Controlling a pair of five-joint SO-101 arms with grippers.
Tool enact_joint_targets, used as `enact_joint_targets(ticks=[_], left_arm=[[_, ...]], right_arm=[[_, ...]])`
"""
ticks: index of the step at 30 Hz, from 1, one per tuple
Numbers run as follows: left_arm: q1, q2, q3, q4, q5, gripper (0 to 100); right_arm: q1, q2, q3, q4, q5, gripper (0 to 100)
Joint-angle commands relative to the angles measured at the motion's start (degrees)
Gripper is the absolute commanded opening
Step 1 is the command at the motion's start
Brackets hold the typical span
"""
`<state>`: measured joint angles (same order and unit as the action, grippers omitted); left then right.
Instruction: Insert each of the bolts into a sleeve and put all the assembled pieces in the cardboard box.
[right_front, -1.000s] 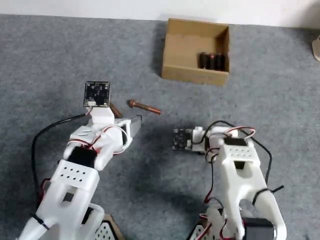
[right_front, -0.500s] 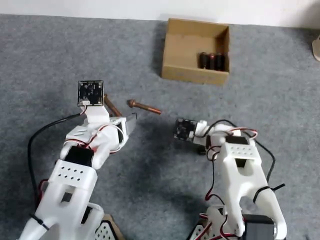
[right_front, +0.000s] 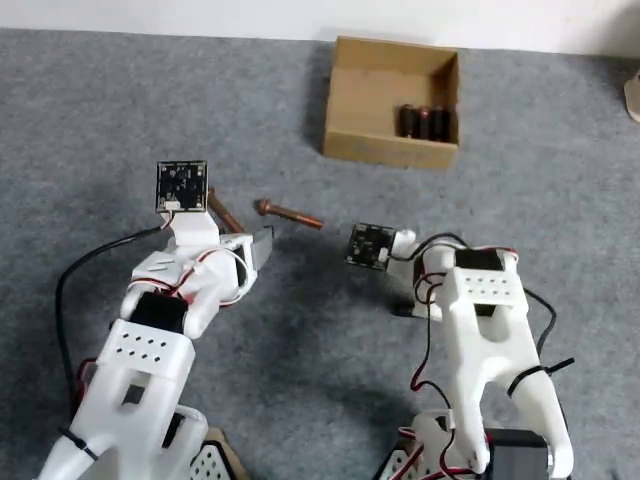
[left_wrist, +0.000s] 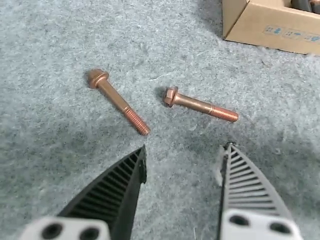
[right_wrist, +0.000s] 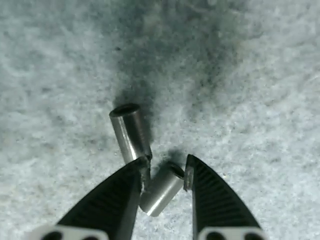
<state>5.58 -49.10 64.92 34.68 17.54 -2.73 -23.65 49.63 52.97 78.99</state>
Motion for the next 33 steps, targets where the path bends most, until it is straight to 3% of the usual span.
enact_joint_targets(ticks=[1,8,14,33], left_arm=[[-0.3,-0.3,-1.6,-1.1,0.4,24],[-0.3,-0.3,-1.7,-1.1,0.4,24],[-0.4,-0.3,-1.7,-1.1,0.4,24],[-0.6,-0.3,-1.7,-1.1,0.4,24]], right_arm=[[-0.7,-0.8,-2.5,0.4,-0.5,11.3],[-3.2,-0.8,-2.4,0.5,-0.6,11.3],[-5.0,-0.8,-2.9,9.5,-0.7,11.3],[-8.1,-0.1,-1.1,7.5,-0.6,11.3]])
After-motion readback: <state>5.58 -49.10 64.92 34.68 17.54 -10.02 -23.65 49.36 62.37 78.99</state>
